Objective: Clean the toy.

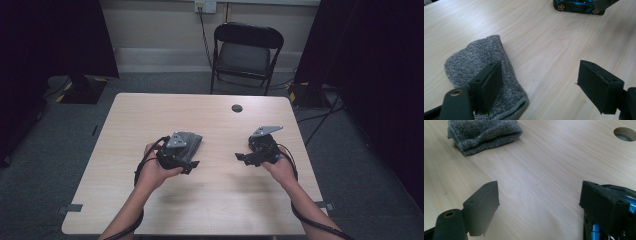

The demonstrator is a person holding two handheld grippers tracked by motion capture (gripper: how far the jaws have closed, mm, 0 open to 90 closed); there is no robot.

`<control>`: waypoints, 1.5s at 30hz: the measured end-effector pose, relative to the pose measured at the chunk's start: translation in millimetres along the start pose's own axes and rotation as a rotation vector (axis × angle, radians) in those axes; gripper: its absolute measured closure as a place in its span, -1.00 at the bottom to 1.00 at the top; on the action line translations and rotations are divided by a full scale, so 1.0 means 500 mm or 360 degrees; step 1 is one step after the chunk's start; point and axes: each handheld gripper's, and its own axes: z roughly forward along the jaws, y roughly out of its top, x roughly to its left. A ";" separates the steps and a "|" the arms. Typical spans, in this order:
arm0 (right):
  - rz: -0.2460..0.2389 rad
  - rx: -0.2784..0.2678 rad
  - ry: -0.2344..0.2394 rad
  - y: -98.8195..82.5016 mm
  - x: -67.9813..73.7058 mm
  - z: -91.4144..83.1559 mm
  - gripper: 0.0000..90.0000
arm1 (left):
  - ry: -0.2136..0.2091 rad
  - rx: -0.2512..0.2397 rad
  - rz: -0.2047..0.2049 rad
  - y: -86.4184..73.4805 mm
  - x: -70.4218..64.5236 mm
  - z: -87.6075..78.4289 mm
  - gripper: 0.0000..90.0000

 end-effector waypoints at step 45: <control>-0.0204 0.0080 0.0199 -0.076 0.111 0.023 -0.68 | -0.0260 0.0006 0.0097 -0.073 -0.116 0.034 -0.63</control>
